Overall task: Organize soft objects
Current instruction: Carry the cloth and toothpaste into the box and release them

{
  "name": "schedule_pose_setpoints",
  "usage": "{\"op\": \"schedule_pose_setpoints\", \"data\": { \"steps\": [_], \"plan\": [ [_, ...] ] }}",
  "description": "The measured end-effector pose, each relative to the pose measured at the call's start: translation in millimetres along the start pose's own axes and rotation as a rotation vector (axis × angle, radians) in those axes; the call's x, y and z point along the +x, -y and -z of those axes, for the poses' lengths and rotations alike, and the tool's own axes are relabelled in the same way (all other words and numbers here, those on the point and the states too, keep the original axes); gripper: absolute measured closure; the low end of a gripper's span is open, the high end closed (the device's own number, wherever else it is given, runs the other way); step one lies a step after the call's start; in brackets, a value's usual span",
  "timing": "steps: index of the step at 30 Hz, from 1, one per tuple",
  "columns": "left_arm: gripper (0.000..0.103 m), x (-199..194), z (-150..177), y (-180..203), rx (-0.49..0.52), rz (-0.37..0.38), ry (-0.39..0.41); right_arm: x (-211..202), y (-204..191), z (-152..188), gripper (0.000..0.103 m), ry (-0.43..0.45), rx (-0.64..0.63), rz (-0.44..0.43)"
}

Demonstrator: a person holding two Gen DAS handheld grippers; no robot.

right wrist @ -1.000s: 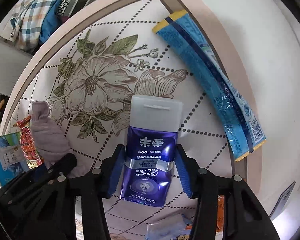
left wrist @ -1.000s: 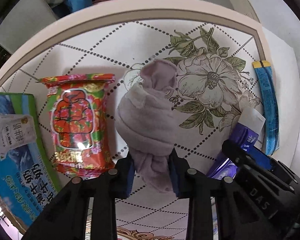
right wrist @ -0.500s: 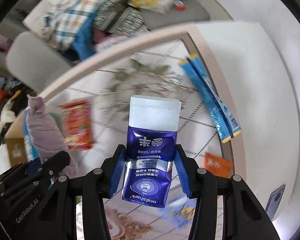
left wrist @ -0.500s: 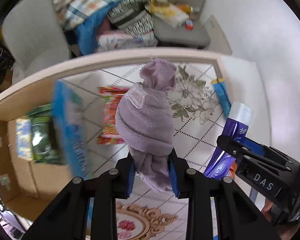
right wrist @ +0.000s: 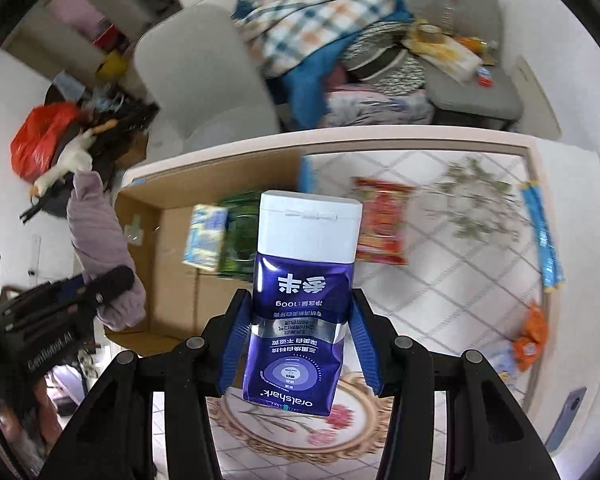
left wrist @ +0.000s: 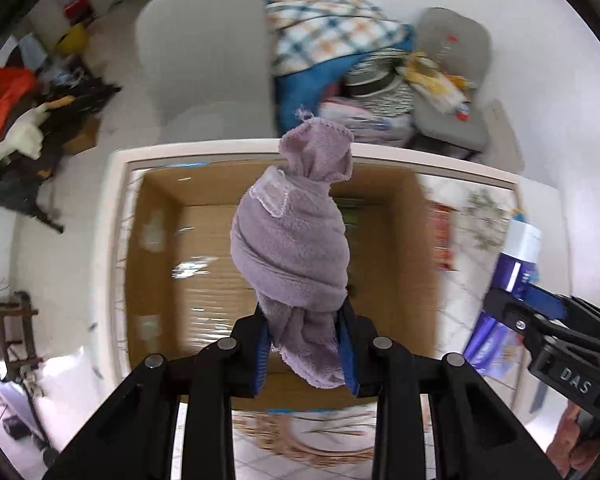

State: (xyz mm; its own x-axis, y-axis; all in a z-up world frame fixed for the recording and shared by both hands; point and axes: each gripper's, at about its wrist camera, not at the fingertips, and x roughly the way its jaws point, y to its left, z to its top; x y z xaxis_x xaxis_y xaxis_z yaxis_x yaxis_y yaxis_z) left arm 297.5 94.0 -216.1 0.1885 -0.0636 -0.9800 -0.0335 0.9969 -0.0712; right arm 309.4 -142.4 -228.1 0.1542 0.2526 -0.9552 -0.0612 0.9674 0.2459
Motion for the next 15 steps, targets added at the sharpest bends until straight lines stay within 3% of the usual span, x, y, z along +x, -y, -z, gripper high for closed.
{"op": "schedule_pose_setpoints", "data": {
  "steps": [4,8,15],
  "plan": [
    [0.077,34.2,-12.8,-48.1,-0.030,-0.033,-0.052,35.2,-47.9,-10.6,0.052,-0.036,-0.041,0.054],
    [0.077,71.7,-27.0,-70.4,-0.045,-0.022,-0.112,71.4,-74.2,-22.0,0.052,-0.075,-0.059,0.115],
    [0.076,118.1,-42.2,-84.9,-0.029,-0.018,-0.193,131.5,-79.5,-41.3,0.052,-0.144,-0.069,0.236]
  ]
}}
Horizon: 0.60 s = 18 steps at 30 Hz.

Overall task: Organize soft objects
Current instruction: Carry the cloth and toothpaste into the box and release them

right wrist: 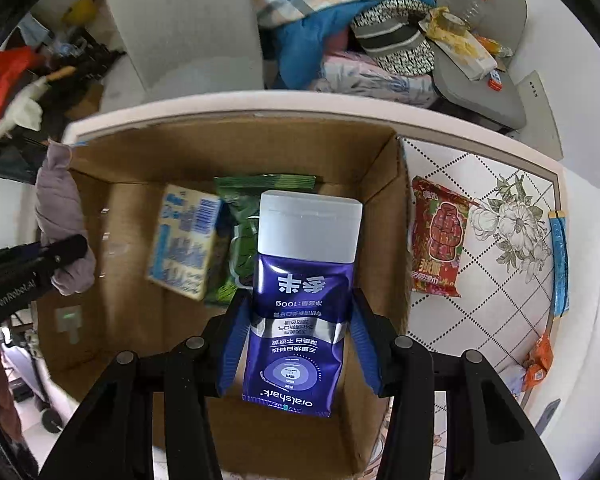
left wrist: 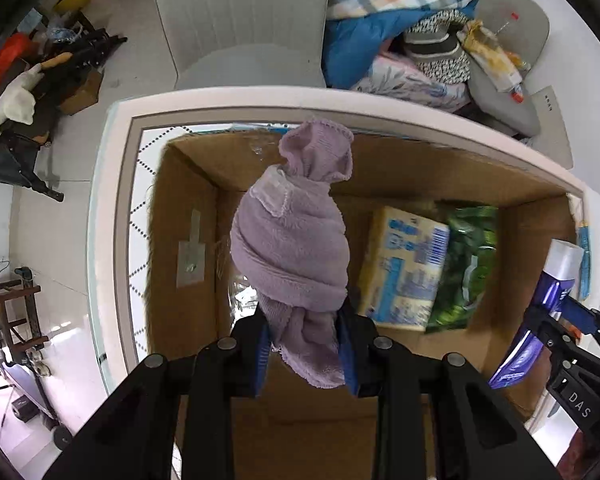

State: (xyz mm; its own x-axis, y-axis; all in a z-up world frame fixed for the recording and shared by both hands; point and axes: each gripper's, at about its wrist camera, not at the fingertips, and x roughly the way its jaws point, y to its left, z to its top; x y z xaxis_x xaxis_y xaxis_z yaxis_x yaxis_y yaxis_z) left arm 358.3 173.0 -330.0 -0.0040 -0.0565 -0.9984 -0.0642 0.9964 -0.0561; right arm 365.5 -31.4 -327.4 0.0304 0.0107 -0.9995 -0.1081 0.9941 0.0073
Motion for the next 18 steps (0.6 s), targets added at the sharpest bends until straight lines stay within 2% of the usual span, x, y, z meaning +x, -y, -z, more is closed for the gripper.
{"op": "schedule_pose_setpoints", "data": {
  "steps": [7,8,9,10,11,12,13,17,18],
  "plan": [
    [0.070,22.8,-10.5,3.1,0.022,-0.011,-0.050,32.1,-3.3,-16.4,0.050,-0.049,0.019,0.072],
    [0.062,23.9,-11.9,2.6,0.017,-0.006,-0.058,35.6,-3.3,-17.8,0.050,-0.061,0.023,0.079],
    [0.048,23.7,-13.9,2.8,0.011,-0.003,-0.061,37.5,-2.0,-18.7,0.050,-0.066,0.032,0.077],
    [0.040,22.0,-14.7,1.1,0.003,0.003,-0.056,36.0,-0.6,-19.5,0.049,-0.061,0.041,0.070],
    [0.023,20.0,-14.7,0.1,0.000,0.007,-0.050,34.2,-0.3,-19.6,0.042,-0.054,0.044,0.069],
    [0.014,17.4,-14.6,-1.4,-0.006,0.009,-0.038,32.0,0.3,-20.0,0.029,-0.046,0.049,0.070],
    [0.013,11.9,-13.5,-3.1,-0.012,0.005,-0.018,27.1,0.7,-20.4,0.025,-0.029,0.050,0.066],
    [0.009,-0.3,-7.6,-9.2,-0.029,-0.001,0.017,12.0,0.9,-18.4,0.019,-0.004,0.052,0.039],
    [0.009,-3.0,-4.5,-10.4,-0.032,0.001,0.026,8.2,0.4,-17.2,0.011,0.001,0.051,0.031]
  ]
}}
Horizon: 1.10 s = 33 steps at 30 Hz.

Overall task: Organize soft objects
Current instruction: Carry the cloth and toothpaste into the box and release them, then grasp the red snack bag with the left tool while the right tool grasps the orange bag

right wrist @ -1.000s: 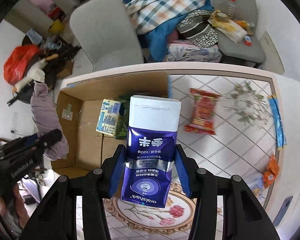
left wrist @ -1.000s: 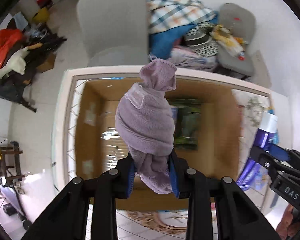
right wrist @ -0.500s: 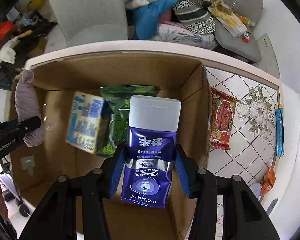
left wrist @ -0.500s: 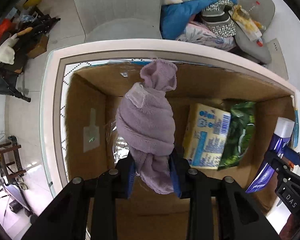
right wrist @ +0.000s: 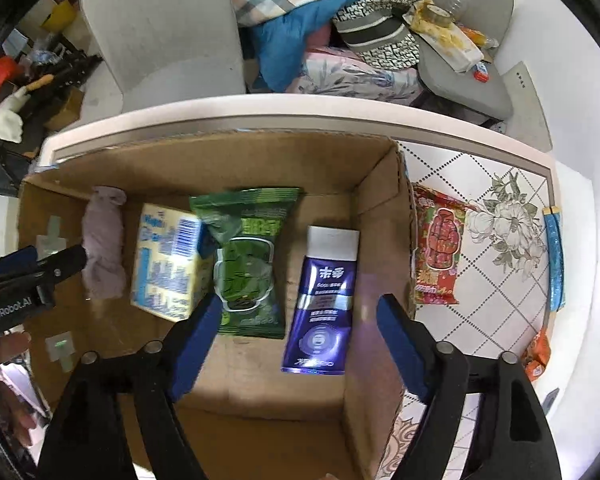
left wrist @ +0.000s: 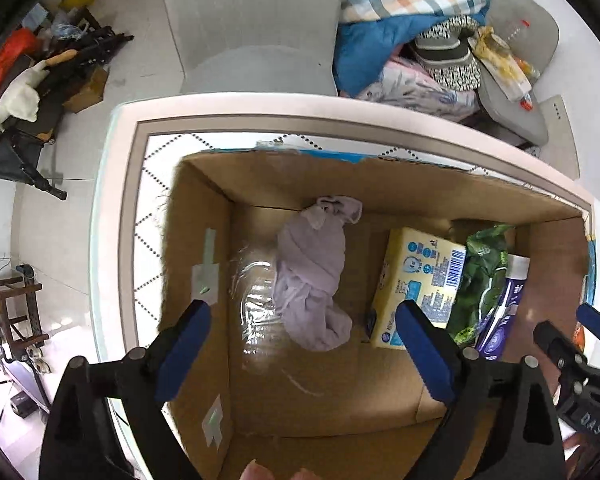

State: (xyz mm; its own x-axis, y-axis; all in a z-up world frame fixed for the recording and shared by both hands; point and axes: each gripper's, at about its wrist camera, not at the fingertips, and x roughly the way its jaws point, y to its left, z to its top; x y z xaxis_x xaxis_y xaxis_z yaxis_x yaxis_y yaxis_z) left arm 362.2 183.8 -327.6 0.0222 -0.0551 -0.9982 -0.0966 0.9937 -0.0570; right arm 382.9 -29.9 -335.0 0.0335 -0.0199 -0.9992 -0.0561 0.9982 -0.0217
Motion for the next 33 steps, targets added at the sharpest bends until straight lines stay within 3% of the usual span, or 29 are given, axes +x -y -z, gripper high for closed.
{"op": "schedule_pose_setpoints", "data": {
  "steps": [2,8,15,22,33],
  "plan": [
    [0.009,-8.3,8.2,-1.1,-0.004,0.011,0.012,-5.2,-1.8,3.6,0.005,0.010,-0.005,-0.002],
    [0.003,-39.6,41.7,-1.0,-0.005,0.005,0.096,-18.8,-7.2,30.4,0.003,0.022,-0.014,-0.033],
    [0.003,-77.3,85.7,-0.7,-0.011,-0.032,0.184,-37.6,-9.4,76.9,0.003,0.055,-0.005,-0.078],
    [0.003,-116.6,133.7,7.4,0.003,-0.053,0.259,-87.6,-4.6,127.5,0.003,0.152,0.008,-0.104],
    [0.003,-155.3,192.3,19.9,-0.011,-0.023,0.288,-151.9,4.2,191.1,0.003,0.252,0.006,-0.169]
  ]
}}
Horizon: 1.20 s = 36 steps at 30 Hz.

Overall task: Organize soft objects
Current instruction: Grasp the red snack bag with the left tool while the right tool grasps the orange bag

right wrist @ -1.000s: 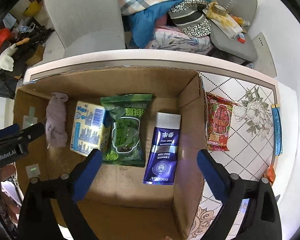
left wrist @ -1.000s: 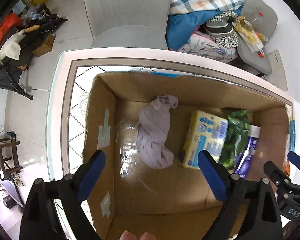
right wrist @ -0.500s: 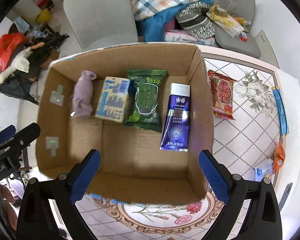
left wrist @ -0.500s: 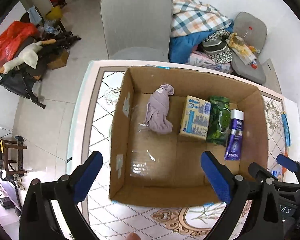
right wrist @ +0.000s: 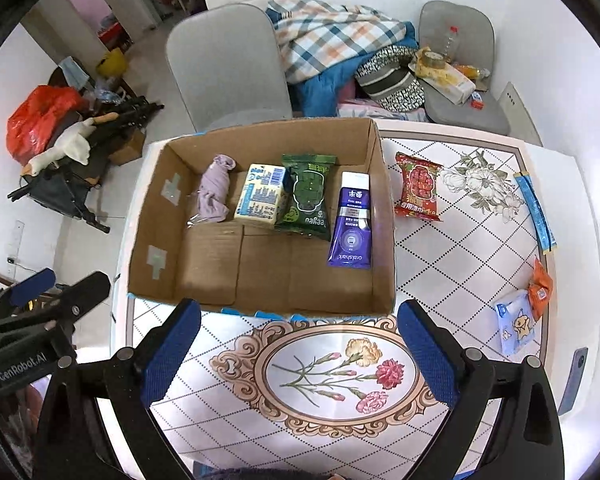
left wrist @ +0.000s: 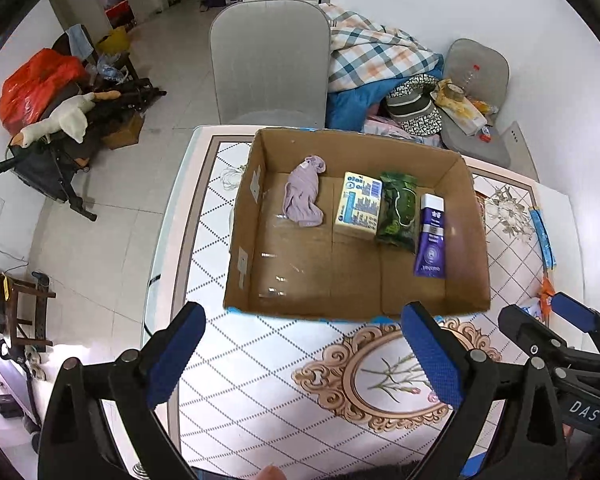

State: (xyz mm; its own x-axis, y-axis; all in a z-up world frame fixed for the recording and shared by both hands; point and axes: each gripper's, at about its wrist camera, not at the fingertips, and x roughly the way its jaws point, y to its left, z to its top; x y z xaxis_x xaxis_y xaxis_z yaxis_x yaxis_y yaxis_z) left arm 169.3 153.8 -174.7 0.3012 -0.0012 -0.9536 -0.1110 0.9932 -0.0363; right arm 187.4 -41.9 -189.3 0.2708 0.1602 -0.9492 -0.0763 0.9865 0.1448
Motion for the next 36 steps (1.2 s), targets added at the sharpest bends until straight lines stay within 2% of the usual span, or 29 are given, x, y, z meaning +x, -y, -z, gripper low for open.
{"op": "schedule_pose_setpoints", "data": {
  "steps": [5,8,12,17,20,23,26,30,33,36],
  "plan": [
    [0.003,-13.8,6.8,10.4,-0.021,0.001,0.005,-12.6,7.6,7.2,0.003,-0.003,0.005,-0.059],
    [0.003,-25.2,-0.2,28.2,-0.009,0.011,0.023,-20.0,25.8,6.4,0.003,0.002,0.032,-0.083],
    [0.003,-32.4,-15.7,79.7,0.063,0.032,0.042,-28.2,78.1,2.2,0.003,0.008,0.122,-0.085],
    [0.003,-8.9,-51.6,181.4,0.214,0.101,0.008,-28.5,196.4,4.5,0.003,0.008,0.322,-0.009],
    [0.003,28.3,-76.5,249.0,0.308,0.123,-0.031,-15.7,274.1,8.7,0.003,-0.017,0.432,0.065],
    [0.003,88.5,-97.7,310.9,0.413,0.070,-0.111,10.2,349.8,12.1,0.003,-0.073,0.544,0.111],
    [0.005,155.2,-109.1,355.8,0.478,0.029,-0.227,43.7,407.6,18.0,0.003,-0.141,0.630,0.101],
    [0.011,235.5,-112.4,381.5,0.484,-0.057,-0.347,86.1,447.5,26.1,0.003,-0.227,0.682,0.087],
    [0.011,277.4,-110.9,382.3,0.472,-0.122,-0.410,116.3,462.5,32.5,0.003,-0.286,0.704,0.073],
    [0.011,302.9,-108.4,379.8,0.441,-0.136,-0.460,140.4,470.1,36.4,0.004,-0.327,0.718,0.051]
  ]
}}
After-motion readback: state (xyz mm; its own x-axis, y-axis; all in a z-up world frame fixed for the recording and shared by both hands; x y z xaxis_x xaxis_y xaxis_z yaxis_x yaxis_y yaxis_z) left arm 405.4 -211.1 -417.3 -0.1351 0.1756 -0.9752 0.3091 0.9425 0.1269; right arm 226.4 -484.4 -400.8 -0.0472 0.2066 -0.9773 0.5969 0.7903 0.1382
